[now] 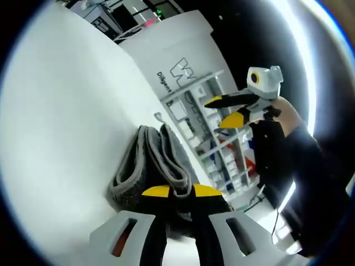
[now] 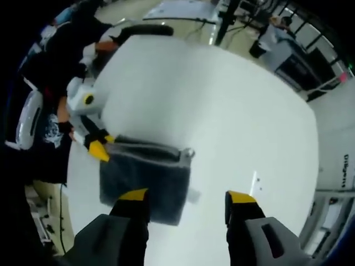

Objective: Open the folded towel by lifting each exposed corner and separating the folded layers until the towel lies flat within the target outline without major curled edges

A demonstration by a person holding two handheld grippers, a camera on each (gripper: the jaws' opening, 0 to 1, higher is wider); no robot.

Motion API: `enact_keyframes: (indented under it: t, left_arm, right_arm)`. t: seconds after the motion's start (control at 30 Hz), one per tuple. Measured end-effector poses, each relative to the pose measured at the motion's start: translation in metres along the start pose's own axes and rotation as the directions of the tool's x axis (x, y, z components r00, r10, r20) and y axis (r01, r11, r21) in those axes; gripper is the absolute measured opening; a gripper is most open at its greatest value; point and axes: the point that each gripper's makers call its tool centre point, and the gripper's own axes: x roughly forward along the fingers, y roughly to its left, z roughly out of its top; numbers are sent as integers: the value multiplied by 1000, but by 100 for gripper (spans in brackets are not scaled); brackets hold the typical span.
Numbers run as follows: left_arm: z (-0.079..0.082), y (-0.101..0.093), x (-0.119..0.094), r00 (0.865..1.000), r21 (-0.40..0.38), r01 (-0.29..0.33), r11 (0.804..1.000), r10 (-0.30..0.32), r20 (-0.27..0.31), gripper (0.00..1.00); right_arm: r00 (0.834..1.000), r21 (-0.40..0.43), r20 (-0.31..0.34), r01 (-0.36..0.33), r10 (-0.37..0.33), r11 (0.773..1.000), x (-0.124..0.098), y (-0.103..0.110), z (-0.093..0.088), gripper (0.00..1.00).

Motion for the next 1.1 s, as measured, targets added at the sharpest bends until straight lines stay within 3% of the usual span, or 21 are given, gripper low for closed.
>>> enact_keyframes:
  t: [0.5, 0.6, 0.7, 0.8, 1.1]
  left_arm:
    - [-2, 0, 3, 1000, 1, 7, 1000, -7, -4, 12]
    - [-1, 1, 3, 1000, 0, 8, 1000, -8, -5, 12]
    - [-1, 1, 3, 1000, -3, 10, 1000, -10, -6, 12]
    - [-1, 1, 3, 1000, -5, 11, 1000, -11, -6, 12]
    - [-3, 1, 3, 1000, -14, 13, 1000, -13, -10, 12]
  right_arm:
    - [997, 18, 28, -68, 68, 997, 52, 5, -1, 42]
    - [993, 23, 33, -110, 110, 994, 69, 14, -1, 49]
    - [993, 5, 0, -122, 122, 993, 76, 17, -8, 48]
    - [993, 4, -11, -117, 117, 993, 78, 7, -11, 48]
    - [990, -12, -4, -143, 143, 990, 91, 5, -7, 43]
